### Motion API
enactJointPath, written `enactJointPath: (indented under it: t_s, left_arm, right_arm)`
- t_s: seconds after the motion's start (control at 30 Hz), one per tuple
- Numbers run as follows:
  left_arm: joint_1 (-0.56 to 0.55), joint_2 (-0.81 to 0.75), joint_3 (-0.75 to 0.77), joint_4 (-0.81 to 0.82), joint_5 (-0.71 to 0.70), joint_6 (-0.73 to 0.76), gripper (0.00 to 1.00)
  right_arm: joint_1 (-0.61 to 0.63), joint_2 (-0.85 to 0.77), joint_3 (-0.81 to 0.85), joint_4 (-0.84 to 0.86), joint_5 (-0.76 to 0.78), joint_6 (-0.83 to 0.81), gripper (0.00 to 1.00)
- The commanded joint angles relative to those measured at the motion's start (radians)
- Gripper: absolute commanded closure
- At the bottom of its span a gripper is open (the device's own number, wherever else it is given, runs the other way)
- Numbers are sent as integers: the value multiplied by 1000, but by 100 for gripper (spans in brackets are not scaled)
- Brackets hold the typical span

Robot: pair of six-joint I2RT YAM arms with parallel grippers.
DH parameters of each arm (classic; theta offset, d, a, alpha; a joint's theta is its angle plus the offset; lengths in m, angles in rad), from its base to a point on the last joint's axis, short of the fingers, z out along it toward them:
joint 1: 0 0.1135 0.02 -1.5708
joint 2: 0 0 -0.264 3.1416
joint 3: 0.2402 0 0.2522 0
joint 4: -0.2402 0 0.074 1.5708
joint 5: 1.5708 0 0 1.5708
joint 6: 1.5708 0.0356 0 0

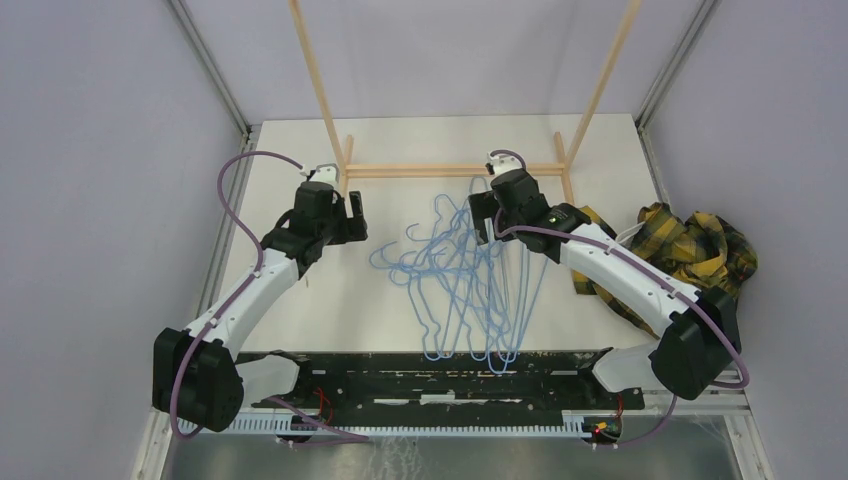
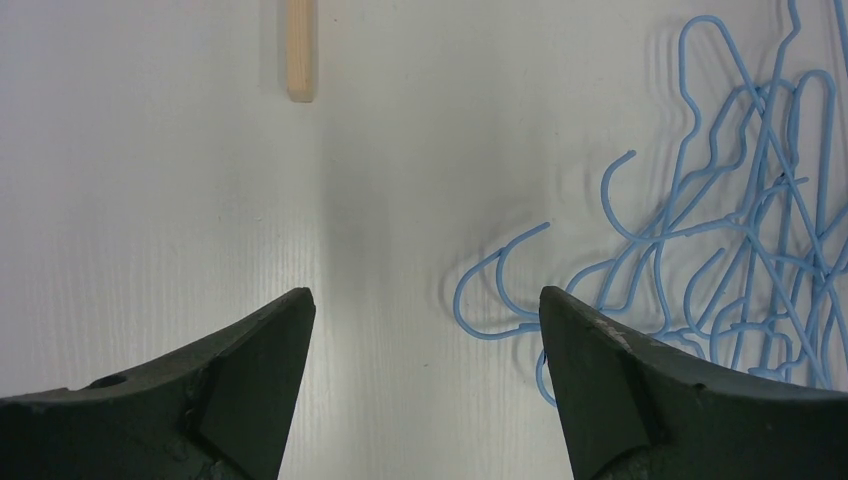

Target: Organize the hangers

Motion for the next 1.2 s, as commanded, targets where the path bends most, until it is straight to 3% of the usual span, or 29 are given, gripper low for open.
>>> enactJointPath:
  t_s: [0.0,0.3,0.63,0.97,1.17]
  left_arm:
    - [2,-21,20,12,-28,-18,10]
    - [2,-12,17,11,-43,-18,9]
    - [2,-6,18,8,-39,-25,9]
    - [2,11,22,4,-29,-35,10]
    - [2,-4,17,-4,-39,-31,10]
  right_arm:
    - [6,-7,35,-1,33,-39,0]
    - [40,28,-7,39,-79,-83,1]
    - [187,147,-36,56,-121,-101,32]
    - [206,268,-63,88,-63,-110,41]
    - [205,320,-58,79,29,-81,61]
